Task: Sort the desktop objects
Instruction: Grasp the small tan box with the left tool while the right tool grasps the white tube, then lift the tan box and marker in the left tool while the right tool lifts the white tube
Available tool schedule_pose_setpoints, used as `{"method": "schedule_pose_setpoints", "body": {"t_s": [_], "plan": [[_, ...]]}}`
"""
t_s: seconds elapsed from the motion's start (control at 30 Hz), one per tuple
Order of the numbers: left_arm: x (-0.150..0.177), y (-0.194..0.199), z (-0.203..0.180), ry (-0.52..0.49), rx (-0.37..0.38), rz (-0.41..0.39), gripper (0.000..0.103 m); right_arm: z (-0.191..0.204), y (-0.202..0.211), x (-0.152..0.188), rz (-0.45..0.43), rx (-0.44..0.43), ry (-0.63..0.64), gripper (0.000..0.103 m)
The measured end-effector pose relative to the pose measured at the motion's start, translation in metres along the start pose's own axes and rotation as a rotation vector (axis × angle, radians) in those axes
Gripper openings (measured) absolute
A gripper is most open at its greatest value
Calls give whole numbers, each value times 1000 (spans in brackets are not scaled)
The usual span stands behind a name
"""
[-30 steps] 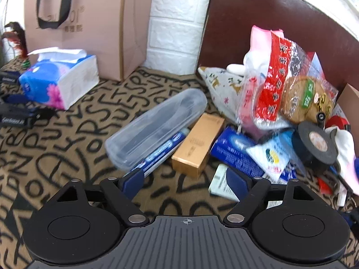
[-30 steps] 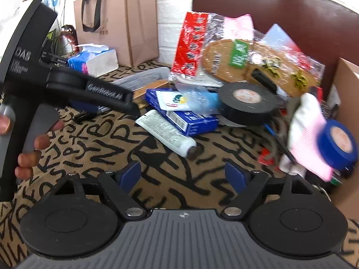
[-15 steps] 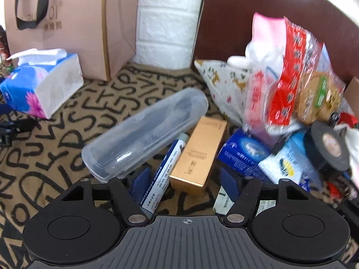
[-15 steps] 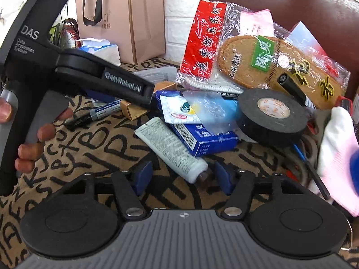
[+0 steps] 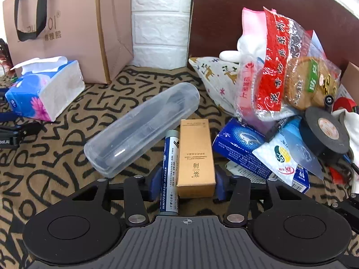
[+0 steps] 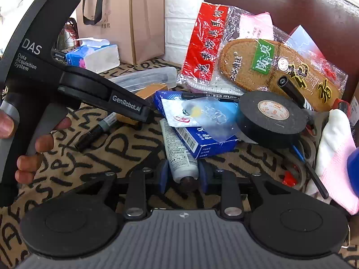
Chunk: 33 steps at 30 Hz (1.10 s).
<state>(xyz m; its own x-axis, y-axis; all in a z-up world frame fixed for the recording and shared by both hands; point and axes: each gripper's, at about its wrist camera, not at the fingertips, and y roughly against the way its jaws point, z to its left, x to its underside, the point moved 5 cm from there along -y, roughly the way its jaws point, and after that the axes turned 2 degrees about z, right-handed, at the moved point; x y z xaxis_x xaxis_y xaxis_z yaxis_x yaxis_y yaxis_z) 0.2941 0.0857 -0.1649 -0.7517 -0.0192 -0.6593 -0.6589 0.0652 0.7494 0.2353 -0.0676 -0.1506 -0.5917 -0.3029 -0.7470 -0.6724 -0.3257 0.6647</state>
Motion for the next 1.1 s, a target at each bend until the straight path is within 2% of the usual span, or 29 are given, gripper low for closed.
{"method": "schedule_pose_setpoints", "body": {"t_s": [0.3,0.5,0.63,1.1], "plan": [[13,15,1,19,-8,15,48,6,12,6,17,11,3,31],[31,31,-4,21,-18,22,48,6,33,22,26,18,-3,31],[45,42,-15,-9,-28,23,48,6,48,36,32,30,-10,31],[84,76,-66,-67,22,38,48,-2,114,89,52,77,-57,31]]}}
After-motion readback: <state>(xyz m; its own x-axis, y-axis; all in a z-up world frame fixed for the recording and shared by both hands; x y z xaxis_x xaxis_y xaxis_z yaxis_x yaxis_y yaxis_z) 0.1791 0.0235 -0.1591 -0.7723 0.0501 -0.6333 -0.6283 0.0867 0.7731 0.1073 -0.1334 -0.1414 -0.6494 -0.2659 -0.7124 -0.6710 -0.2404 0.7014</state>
